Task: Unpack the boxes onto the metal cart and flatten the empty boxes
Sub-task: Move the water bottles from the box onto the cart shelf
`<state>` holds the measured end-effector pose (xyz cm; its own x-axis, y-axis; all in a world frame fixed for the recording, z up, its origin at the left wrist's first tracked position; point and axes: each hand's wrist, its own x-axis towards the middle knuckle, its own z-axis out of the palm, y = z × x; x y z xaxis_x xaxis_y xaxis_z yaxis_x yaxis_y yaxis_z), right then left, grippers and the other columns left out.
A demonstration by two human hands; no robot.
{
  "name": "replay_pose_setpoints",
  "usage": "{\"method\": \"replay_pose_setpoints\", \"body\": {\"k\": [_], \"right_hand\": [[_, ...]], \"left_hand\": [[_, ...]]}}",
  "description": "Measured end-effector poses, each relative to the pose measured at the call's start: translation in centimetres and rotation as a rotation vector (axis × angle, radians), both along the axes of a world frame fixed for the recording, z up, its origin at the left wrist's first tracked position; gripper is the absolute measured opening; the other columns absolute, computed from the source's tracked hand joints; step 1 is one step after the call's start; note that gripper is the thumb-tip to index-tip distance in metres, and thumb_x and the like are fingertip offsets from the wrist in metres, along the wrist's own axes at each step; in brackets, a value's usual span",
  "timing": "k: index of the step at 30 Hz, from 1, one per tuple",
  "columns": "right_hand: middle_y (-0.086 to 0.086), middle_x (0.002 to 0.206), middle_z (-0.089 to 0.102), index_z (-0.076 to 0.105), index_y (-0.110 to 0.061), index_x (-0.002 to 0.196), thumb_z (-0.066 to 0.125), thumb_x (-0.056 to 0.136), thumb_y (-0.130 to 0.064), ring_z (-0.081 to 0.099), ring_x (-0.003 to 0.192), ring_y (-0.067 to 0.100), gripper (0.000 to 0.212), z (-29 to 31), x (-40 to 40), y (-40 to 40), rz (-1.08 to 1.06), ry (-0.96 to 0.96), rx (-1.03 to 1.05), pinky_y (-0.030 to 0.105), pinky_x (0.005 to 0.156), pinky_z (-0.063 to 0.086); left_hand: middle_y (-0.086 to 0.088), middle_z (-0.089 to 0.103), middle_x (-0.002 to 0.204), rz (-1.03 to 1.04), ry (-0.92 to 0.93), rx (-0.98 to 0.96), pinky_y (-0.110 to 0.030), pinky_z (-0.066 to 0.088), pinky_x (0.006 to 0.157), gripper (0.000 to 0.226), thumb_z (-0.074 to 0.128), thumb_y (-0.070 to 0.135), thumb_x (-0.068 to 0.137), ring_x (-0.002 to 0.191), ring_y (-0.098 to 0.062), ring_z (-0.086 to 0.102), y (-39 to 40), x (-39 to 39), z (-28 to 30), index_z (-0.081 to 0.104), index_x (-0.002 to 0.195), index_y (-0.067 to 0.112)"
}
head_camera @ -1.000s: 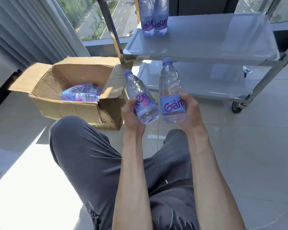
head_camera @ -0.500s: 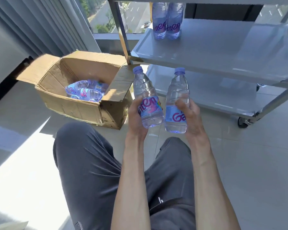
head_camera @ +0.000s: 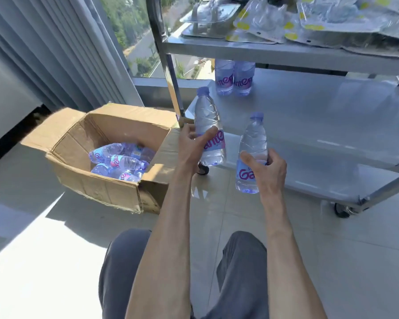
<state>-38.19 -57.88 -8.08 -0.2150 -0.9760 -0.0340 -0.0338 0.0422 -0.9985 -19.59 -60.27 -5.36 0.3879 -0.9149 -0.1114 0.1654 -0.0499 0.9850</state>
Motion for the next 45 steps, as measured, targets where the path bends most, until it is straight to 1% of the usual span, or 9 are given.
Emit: {"method": "replay_pose_setpoints", "body": {"k": [8,15,19,23,26,31,34,39,45], "right_hand": [[-0.007,0.091,0.07,0.064,-0.019,0.102,0.08,0.068,-0.025,0.066,0.081,0.014,0.038,1.4,4.5,-8.4,-0.098,0.083,-0.191,0.037,0.077,0.056],[-0.014,0.101,0.062,0.055,-0.012,0.121,0.082,0.072,-0.013,0.06,0.088,0.005,0.056,1.1,6.8,-14.3,-0.179,0.074,-0.244,0.016,0.078,0.047],[-0.006,0.108,0.064,0.055,-0.01,0.122,0.081,0.071,-0.012,0.06,0.093,0.007,0.058,1.4,7.7,-17.2,-0.218,0.096,-0.267,0.016,0.081,0.048],[-0.001,0.123,0.057,0.054,-0.01,0.13,0.082,0.068,-0.019,0.054,0.116,0.019,0.068,0.6,9.0,-19.7,-0.261,0.194,-0.29,0.033,0.098,0.046],[-0.003,0.133,0.054,0.05,-0.011,0.138,0.083,0.071,-0.015,0.051,0.124,0.013,0.075,-0.1,9.7,-20.7,-0.276,0.171,-0.288,0.027,0.105,0.042],[-0.002,0.141,0.055,0.048,-0.013,0.143,0.079,0.078,-0.016,0.049,0.124,-0.003,0.072,-0.3,10.5,-23.1,-0.279,0.195,-0.31,0.016,0.106,0.038],[-0.001,0.144,0.052,0.044,-0.011,0.146,0.078,0.081,-0.018,0.047,0.127,0.003,0.074,-0.7,10.9,-24.1,-0.283,0.23,-0.302,0.014,0.107,0.036],[0.001,0.139,0.055,0.042,-0.011,0.145,0.083,0.075,-0.017,0.053,0.122,0.011,0.081,-2.5,11.8,-23.9,-0.353,0.296,-0.267,-0.002,0.092,0.032],[0.005,0.134,0.061,0.048,-0.011,0.14,0.081,0.076,-0.025,0.06,0.119,0.022,0.073,-4.0,11.3,-25.4,-0.418,0.295,-0.139,0.036,0.098,0.05]], "left_hand": [[-0.009,0.074,0.099,0.041,-0.111,-0.007,-0.045,0.061,0.081,0.055,0.084,0.034,0.062,0.091,-0.026,0.072,-8.9,1.3,-1.1,0.067,0.109,0.01],[0.0,0.072,0.087,0.065,-0.228,-0.099,-0.037,0.059,0.077,0.027,0.081,0.018,0.07,0.08,-0.017,0.069,-16.5,1.6,-0.4,0.067,0.093,0.013],[-0.006,0.07,0.093,0.057,-0.295,-0.119,-0.031,0.054,0.073,0.039,0.075,0.02,0.063,0.079,-0.014,0.062,-18.9,1.7,-0.4,0.066,0.1,0.009],[0.003,0.071,0.111,0.044,-0.293,-0.062,-0.039,0.057,0.089,0.066,0.076,0.028,0.058,0.099,-0.018,0.067,-21.1,2.3,-2.0,0.065,0.123,0.018],[0.002,0.069,0.118,0.032,-0.295,-0.062,-0.041,0.056,0.091,0.069,0.077,0.033,0.063,0.105,-0.019,0.066,-21.6,3.1,-2.8,0.061,0.129,0.018],[-0.003,0.065,0.124,0.007,-0.294,-0.155,-0.024,0.051,0.092,0.061,0.078,0.01,0.078,0.114,-0.018,0.061,-20.9,3.8,-3.5,0.055,0.135,0.011],[-0.004,0.062,0.131,0.014,-0.327,-0.168,-0.027,0.05,0.097,0.065,0.077,0.012,0.08,0.12,-0.017,0.058,-21.2,3.4,-3.7,0.051,0.14,0.012],[-0.004,0.054,0.142,0.036,-0.329,-0.186,-0.035,0.043,0.108,0.071,0.076,0.013,0.082,0.131,-0.017,0.049,-22.5,2.4,-3.6,0.045,0.146,0.011],[-0.002,0.054,0.143,0.012,-0.413,-0.196,-0.03,0.045,0.104,0.075,0.074,0.015,0.082,0.129,-0.016,0.052,-24.2,1.2,-4.6,0.04,0.149,0.015]]}}
